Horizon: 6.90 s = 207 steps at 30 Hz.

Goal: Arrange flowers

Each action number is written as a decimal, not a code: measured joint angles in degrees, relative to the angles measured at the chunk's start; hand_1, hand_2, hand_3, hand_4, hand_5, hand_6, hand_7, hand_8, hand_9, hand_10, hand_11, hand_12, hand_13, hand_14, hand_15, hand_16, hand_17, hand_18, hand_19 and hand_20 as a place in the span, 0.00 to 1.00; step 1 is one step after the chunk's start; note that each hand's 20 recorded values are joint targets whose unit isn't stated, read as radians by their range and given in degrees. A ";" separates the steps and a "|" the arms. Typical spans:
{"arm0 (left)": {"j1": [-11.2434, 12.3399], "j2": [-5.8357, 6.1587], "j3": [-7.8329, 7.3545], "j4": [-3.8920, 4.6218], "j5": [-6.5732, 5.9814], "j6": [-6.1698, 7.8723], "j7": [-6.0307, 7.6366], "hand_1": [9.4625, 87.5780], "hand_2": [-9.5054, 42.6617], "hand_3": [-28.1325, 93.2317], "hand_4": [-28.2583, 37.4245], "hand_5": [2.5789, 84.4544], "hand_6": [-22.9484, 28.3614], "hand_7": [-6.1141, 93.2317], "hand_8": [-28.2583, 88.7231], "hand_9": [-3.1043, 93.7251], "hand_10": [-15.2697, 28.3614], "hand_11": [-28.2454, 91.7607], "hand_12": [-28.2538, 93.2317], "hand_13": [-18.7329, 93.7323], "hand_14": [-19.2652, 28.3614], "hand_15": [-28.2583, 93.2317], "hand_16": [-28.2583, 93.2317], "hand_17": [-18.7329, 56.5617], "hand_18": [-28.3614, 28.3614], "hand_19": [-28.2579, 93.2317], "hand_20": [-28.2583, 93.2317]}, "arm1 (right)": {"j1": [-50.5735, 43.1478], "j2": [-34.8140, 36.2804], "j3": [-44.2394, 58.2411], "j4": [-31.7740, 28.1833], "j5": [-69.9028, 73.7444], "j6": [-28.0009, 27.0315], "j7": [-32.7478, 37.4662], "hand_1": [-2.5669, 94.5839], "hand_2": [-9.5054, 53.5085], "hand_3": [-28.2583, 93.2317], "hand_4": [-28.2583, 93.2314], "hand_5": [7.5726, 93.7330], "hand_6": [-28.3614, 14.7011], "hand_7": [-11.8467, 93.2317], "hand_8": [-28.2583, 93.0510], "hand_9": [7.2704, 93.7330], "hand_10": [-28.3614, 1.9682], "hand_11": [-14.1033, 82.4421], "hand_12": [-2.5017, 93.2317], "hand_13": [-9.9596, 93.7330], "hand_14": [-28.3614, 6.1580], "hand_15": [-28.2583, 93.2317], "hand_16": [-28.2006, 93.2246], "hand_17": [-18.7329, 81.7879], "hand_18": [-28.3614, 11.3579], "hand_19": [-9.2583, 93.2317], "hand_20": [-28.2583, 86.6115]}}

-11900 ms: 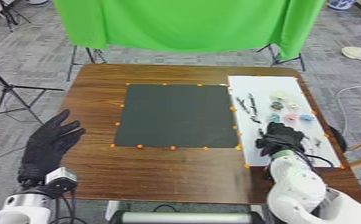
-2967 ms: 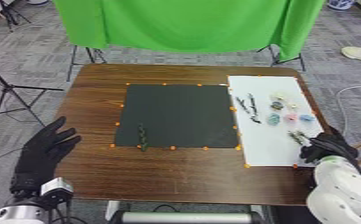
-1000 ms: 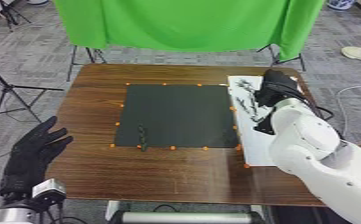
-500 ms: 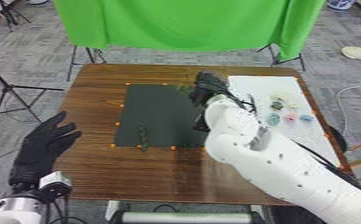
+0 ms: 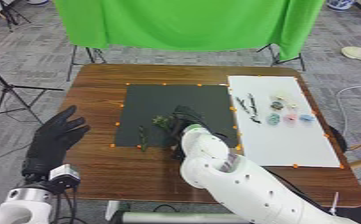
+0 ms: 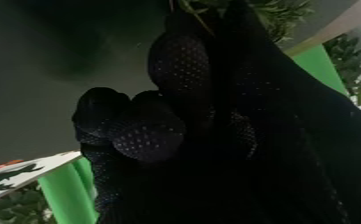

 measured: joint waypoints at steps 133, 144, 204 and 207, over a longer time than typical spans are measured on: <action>3.68 -0.51 0.65 -1.84 -0.08 2.21 0.83 0.18 0.28 0.90 0.09 0.39 0.61 0.22 0.15 0.38 0.81 0.48 0.31 0.39 0.96 0.67 0.15 0.09 0.91 0.69 0.26 | 7.07 24.72 -0.89 4.17 3.82 12.41 7.89 0.52 0.00 0.96 0.00 0.92 0.57 0.39 0.41 0.87 0.48 0.69 0.35 0.86 0.52 0.94 0.39 0.57 0.00 1.00 0.69; 4.48 -0.52 0.63 -1.95 -0.13 2.41 1.03 0.18 0.28 0.90 0.09 0.39 0.61 0.22 0.15 0.38 0.81 0.48 0.31 0.39 0.96 0.67 0.15 0.09 0.91 0.69 0.26 | 10.68 25.72 -5.16 3.53 0.93 18.75 8.67 0.52 0.00 0.98 0.00 0.93 0.57 0.38 0.42 0.88 0.47 0.70 0.35 0.87 0.53 0.95 0.39 0.58 0.00 1.00 0.71; 6.57 1.31 -1.71 -3.71 -0.29 3.95 0.40 0.18 0.28 0.90 0.09 0.39 0.62 0.22 0.15 0.38 0.81 0.48 0.31 0.39 0.96 0.67 0.15 0.09 0.91 0.69 0.26 | -4.78 12.20 2.59 -9.75 -2.88 7.12 13.39 0.50 0.00 0.97 0.02 0.95 0.56 0.36 0.37 0.89 0.46 0.71 0.33 0.87 0.48 0.94 0.38 0.58 0.00 1.00 0.72; 6.54 1.30 -1.71 -3.71 -0.25 3.89 0.32 0.18 0.28 0.90 0.09 0.39 0.62 0.22 0.15 0.38 0.81 0.48 0.31 0.39 0.96 0.67 0.15 0.09 0.91 0.69 0.26 | -5.00 12.19 2.60 -9.78 -2.83 6.97 13.39 0.49 0.00 0.97 0.03 0.95 0.56 0.36 0.37 0.88 0.46 0.71 0.33 0.87 0.47 0.94 0.38 0.58 0.00 1.00 0.71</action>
